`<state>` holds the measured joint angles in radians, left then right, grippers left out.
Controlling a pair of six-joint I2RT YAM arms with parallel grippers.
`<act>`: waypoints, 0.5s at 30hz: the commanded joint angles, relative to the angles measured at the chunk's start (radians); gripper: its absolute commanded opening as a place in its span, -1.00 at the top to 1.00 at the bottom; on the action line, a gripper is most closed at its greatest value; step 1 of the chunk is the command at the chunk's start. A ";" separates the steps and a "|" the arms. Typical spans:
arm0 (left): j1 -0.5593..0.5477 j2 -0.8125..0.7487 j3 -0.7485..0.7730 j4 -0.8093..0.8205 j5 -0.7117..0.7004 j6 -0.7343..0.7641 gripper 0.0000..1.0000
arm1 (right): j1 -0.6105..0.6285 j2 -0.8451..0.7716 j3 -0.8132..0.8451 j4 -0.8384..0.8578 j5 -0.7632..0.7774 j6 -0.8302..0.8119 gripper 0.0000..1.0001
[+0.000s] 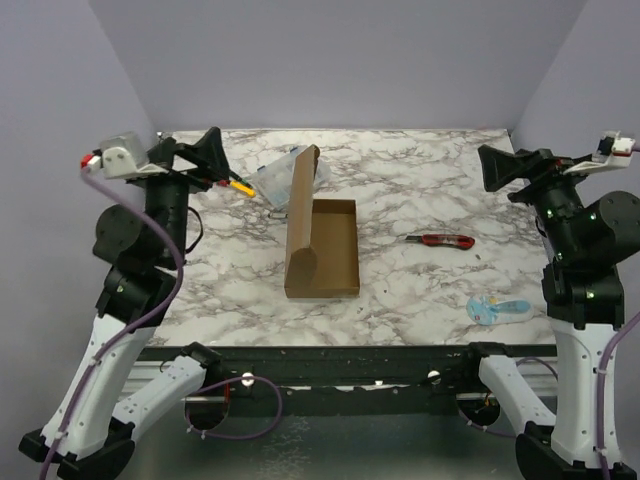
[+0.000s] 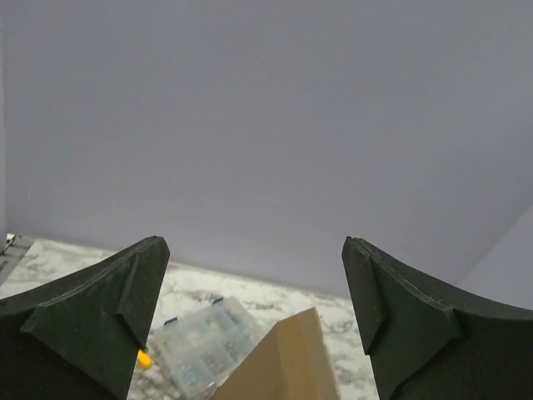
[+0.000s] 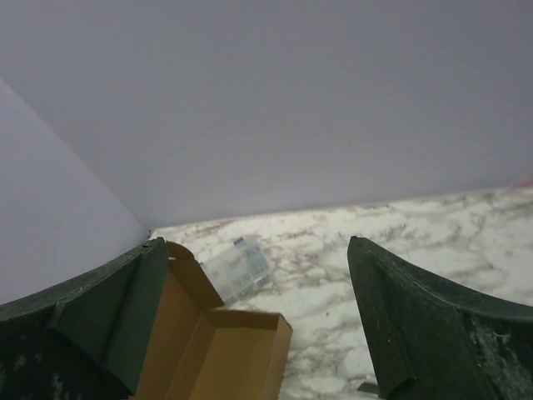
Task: Unpack the express box
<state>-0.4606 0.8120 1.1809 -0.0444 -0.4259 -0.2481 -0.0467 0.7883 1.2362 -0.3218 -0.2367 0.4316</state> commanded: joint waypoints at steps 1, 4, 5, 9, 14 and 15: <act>-0.001 -0.080 0.084 0.013 -0.004 -0.005 -0.90 | -0.002 -0.058 0.064 0.147 -0.062 -0.037 -0.99; -0.001 -0.120 0.113 0.027 -0.024 0.018 -0.90 | -0.002 -0.144 0.039 0.243 0.009 -0.036 -0.99; -0.001 -0.131 0.119 0.031 -0.031 0.027 -0.90 | -0.002 -0.170 0.032 0.258 0.048 -0.036 -0.99; -0.001 -0.154 0.137 0.038 -0.057 0.055 -0.89 | -0.002 -0.236 0.061 0.228 0.244 -0.058 -0.99; -0.003 -0.163 0.136 0.041 -0.057 0.056 -0.89 | -0.002 -0.269 0.117 0.152 0.445 -0.088 -0.99; -0.003 -0.165 0.133 0.041 -0.057 0.056 -0.89 | -0.002 -0.278 0.118 0.147 0.468 -0.090 -0.99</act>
<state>-0.4606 0.6487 1.3170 0.0025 -0.4603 -0.2142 -0.0471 0.5240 1.3399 -0.1234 0.0383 0.3794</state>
